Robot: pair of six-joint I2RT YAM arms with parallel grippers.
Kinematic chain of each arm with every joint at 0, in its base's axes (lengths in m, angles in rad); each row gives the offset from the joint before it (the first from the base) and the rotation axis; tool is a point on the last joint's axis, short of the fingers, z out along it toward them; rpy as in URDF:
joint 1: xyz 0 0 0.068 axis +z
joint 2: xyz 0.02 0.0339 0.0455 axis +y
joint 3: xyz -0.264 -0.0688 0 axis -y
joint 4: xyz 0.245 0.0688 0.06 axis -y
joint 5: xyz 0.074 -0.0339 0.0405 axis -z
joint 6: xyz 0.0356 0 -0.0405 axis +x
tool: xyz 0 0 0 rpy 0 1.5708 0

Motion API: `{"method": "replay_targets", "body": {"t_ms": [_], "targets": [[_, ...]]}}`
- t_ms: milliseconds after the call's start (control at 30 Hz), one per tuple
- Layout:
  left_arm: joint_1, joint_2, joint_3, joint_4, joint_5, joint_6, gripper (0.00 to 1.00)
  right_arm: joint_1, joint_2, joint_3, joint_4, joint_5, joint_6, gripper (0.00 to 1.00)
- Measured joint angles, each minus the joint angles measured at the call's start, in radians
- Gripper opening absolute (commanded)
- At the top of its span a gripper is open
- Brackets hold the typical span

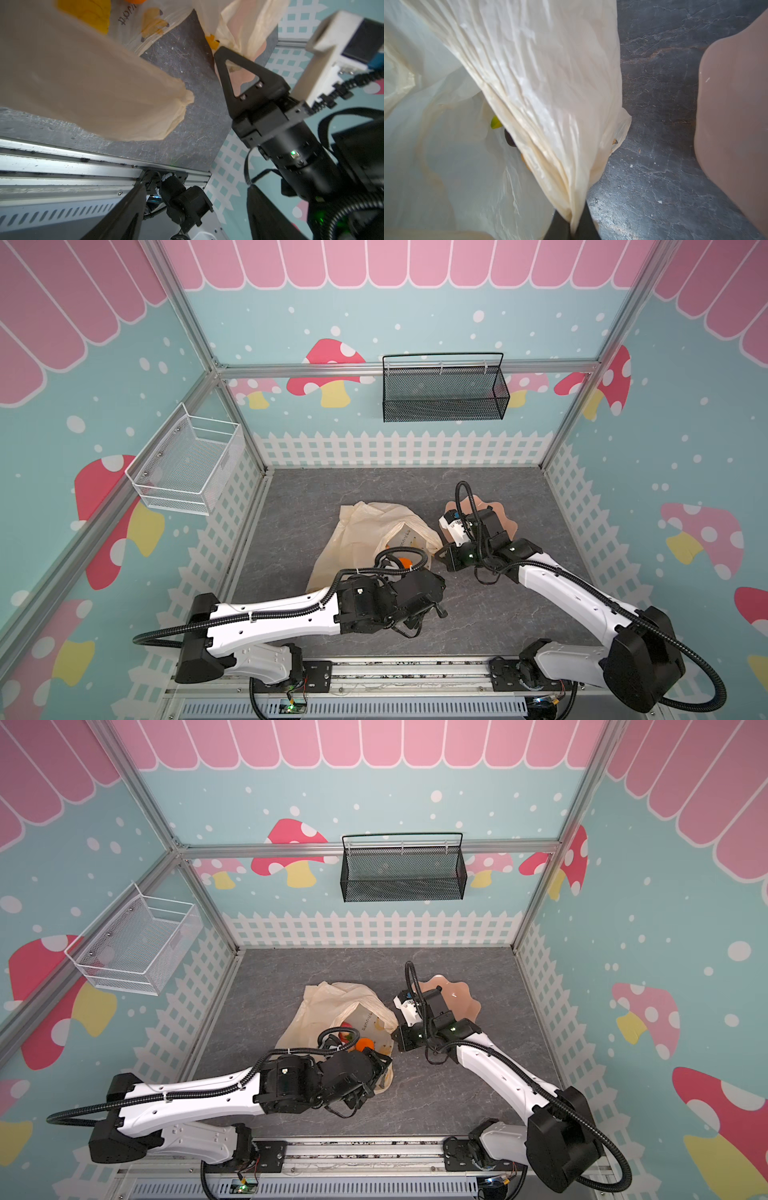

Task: Place the fruits into the plastic bag
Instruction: Pick up the plastic bag from the center of the table.

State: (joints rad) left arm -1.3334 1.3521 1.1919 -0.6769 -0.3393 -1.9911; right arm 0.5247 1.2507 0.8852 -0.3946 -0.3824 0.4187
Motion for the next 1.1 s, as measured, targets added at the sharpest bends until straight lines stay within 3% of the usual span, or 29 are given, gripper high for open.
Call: {"method": "replay_targets", "body": {"t_ms": [400, 667, 867, 1100], "targets": [[-0.030, 0.094, -0.049, 0.075, -0.145, -0.064, 0.78, 0.000, -0.062, -0.014, -0.003, -0.004, 0.035, 0.00], [-0.027, 0.163, -0.068, 0.088, -0.212, -0.072, 0.73, 0.000, -0.082, -0.035, -0.011, -0.019, 0.055, 0.00], [0.011, 0.189, -0.080, 0.077, -0.235, -0.074, 0.55, 0.000, -0.083, -0.035, -0.010, -0.031, 0.059, 0.00], [0.064, 0.196, -0.144, 0.090, -0.238, -0.074, 0.19, 0.000, -0.083, -0.035, -0.011, -0.042, 0.059, 0.00]]}}
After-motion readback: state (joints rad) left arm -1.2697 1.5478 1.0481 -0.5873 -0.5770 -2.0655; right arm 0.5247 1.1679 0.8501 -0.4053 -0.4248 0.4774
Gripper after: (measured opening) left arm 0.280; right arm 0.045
